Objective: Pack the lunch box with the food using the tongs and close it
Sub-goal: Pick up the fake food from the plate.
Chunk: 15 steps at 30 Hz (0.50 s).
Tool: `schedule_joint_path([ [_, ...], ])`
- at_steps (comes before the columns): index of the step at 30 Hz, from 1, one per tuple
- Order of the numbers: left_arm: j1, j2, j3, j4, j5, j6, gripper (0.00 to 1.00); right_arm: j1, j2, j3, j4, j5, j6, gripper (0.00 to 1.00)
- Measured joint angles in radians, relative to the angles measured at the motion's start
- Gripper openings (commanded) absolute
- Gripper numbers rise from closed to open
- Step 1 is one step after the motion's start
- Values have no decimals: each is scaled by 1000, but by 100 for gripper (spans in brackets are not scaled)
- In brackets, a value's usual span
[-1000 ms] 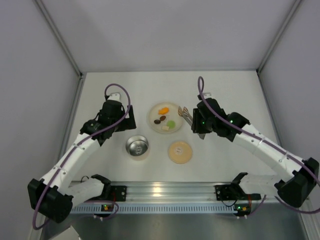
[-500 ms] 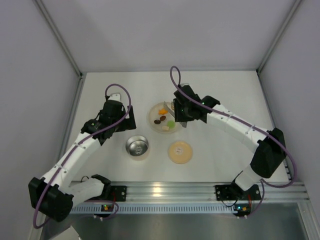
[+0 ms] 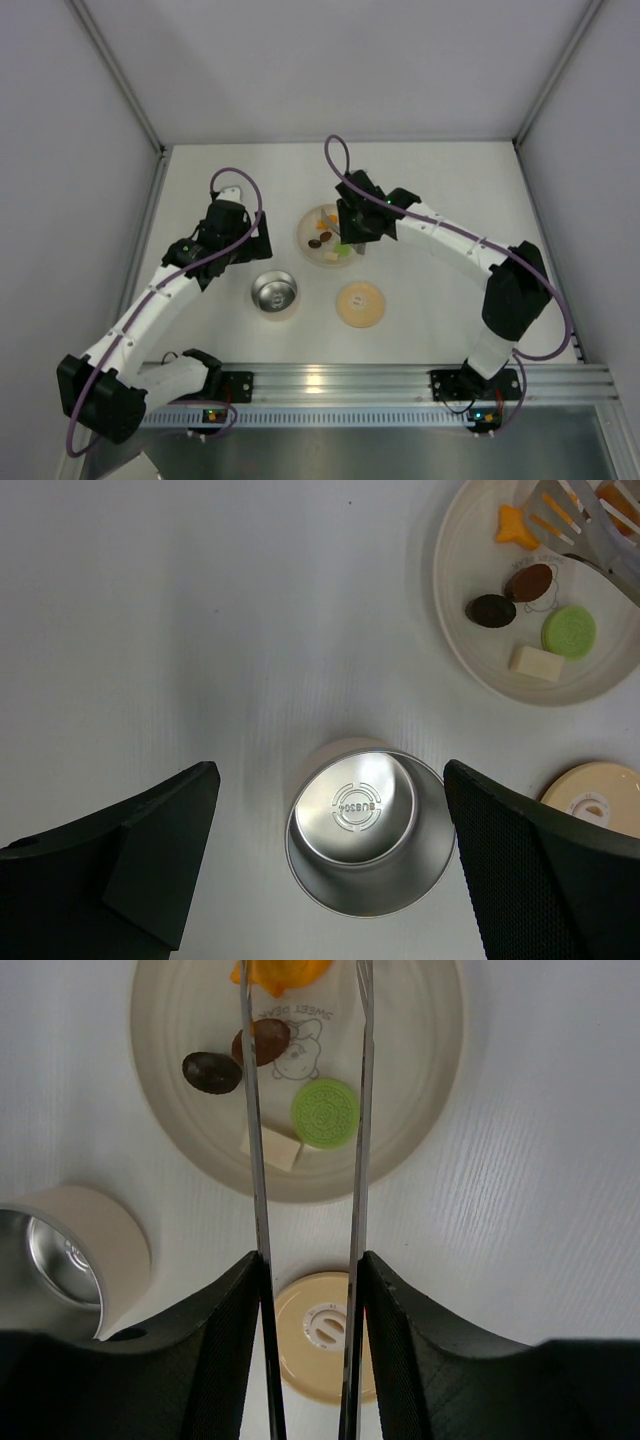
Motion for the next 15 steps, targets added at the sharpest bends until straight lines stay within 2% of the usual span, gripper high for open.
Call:
schedule_joint_path([
  [15,0,0,0,0,0,0,99,2,28,7,7,-34,28,41],
])
